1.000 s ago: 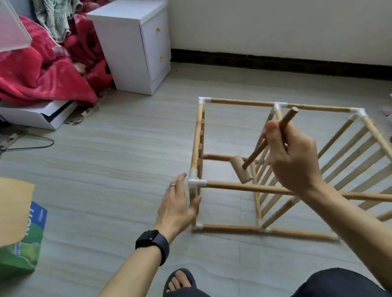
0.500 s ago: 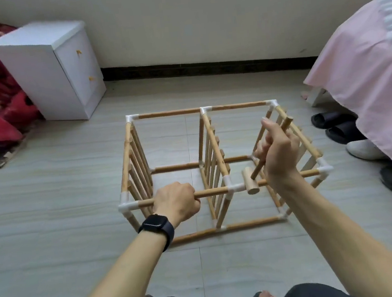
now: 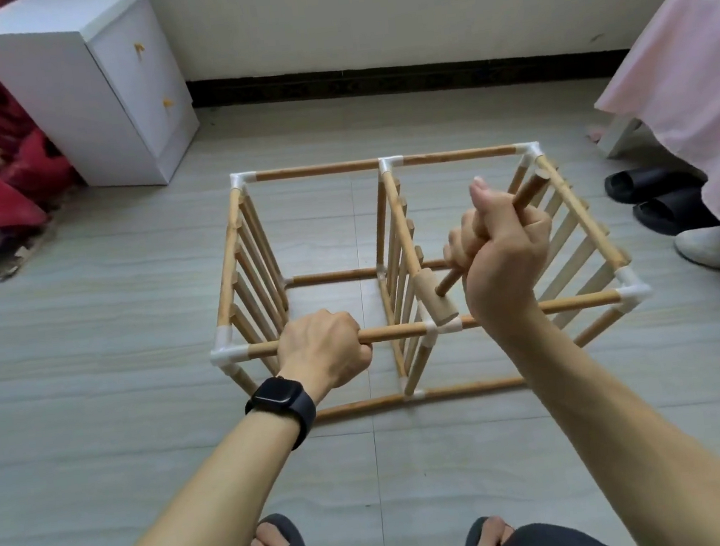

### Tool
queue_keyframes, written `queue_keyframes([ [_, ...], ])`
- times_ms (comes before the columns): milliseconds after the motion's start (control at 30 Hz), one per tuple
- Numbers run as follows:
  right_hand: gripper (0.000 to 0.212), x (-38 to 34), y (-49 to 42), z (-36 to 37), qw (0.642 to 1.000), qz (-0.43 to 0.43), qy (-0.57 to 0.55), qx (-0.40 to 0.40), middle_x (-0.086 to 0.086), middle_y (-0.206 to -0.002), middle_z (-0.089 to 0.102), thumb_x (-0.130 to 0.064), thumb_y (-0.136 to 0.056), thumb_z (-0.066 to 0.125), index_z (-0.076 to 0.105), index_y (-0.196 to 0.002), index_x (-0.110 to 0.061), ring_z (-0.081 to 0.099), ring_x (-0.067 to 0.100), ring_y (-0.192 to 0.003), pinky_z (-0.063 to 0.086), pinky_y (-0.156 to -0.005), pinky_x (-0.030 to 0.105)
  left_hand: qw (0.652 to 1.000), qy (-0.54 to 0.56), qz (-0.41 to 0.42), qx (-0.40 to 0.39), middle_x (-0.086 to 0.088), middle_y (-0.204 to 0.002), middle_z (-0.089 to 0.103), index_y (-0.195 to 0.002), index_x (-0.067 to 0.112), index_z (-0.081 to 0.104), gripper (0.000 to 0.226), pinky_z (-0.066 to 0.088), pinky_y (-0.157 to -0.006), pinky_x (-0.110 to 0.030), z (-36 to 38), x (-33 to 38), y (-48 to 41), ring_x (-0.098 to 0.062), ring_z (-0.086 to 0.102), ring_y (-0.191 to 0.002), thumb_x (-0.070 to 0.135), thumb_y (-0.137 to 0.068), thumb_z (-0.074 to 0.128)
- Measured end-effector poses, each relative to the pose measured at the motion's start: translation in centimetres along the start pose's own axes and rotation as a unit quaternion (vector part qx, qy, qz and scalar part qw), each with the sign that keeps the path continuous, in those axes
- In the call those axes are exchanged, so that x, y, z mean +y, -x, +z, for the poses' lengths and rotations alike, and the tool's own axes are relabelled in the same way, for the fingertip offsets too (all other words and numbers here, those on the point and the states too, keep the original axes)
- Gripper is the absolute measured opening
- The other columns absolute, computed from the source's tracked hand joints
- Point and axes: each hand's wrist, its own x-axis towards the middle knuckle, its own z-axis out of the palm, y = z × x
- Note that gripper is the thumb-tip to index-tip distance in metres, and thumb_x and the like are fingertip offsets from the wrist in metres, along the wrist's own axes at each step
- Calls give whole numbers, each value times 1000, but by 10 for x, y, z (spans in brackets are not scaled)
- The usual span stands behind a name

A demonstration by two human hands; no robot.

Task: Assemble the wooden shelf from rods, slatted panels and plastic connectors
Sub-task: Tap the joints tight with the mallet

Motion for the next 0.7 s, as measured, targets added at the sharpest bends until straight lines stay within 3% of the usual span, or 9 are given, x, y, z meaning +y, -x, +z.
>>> queue_keyframes([
  [133, 46, 9, 13, -5, 995, 51, 82, 20, -10, -45, 39, -17, -102, 46, 46, -56, -15, 38, 8, -40, 27, -42, 31, 1000, -7, 2, -2, 6, -60, 55, -61, 24, 55, 34, 40, -50, -27, -2, 0, -3, -16, 52, -52, 42, -90, 48],
  [233, 52, -4, 16, -28, 972, 56, 227, -4, -4, -56, 49, -42, -105, 37, 49, -63, -12, 54, 5, -57, 44, -62, 19, 1000, -10, 2, -4, 6, -61, 56, -63, 24, 55, 33, 41, -51, -28, -4, -2, -5, -16, 53, -53, 41, -90, 48],
  [300, 65, -12, 28, -53, 935, 71, 346, -32, -4, -59, 53, -65, -101, 27, 57, -73, -14, 57, 7, -61, 45, -67, 20, 1000, -11, 2, -4, 6, -62, 56, -64, 24, 55, 33, 42, -52, -28, -5, -5, -7, -15, 53, -54, 41, -91, 49],
  [333, 67, -17, 38, -66, 931, 103, 348, -35, -2, -58, 51, -73, -97, 28, 62, -81, -17, 55, 8, -56, 44, -62, 20, 1000, -11, 2, -4, 6, -63, 57, -64, 24, 55, 32, 43, -52, -29, -6, -6, -9, -15, 53, -54, 41, -91, 49],
  [400, 61, -28, 58, -87, 952, 183, 245, -33, 0, -57, 44, -75, -92, 41, 66, -91, -19, 48, 12, -48, 43, -49, 24, 1000, -17, 4, -4, 6, -64, 57, -65, 25, 56, 31, 43, -53, -29, -8, -8, -11, -16, 55, -56, 41, -91, 49],
  [500, 55, -42, 86, -107, 964, 236, 121, 16, 7, -57, 50, -65, -91, 53, 72, -81, -14, 51, 17, -48, 46, -45, 23, 1000, -27, 5, -3, 6, -63, 57, -66, 25, 57, 32, 38, -49, -28, -10, -9, -13, -15, 54, -54, 41, -92, 48],
  [567, 54, -49, 98, -113, 963, 247, 100, 33, 9, -59, 57, -60, -92, 56, 76, -83, -11, 55, 18, -50, 48, -47, 24, 999, -33, 7, -2, 7, -61, 57, -66, 25, 58, 32, 35, -48, -27, -10, -9, -13, -14, 53, -53, 41, -93, 48],
  [700, 34, -57, 106, -109, 954, 289, 68, -35, 14, -98, 74, -45, -91, 68, 79, -103, -16, 67, 20, -72, 55, -65, 25, 999, -29, 0, -16, 7, -63, 60, -69, 25, 60, 32, 39, -51, -27, -10, -10, -13, -14, 57, -56, 41, -94, 49],
])
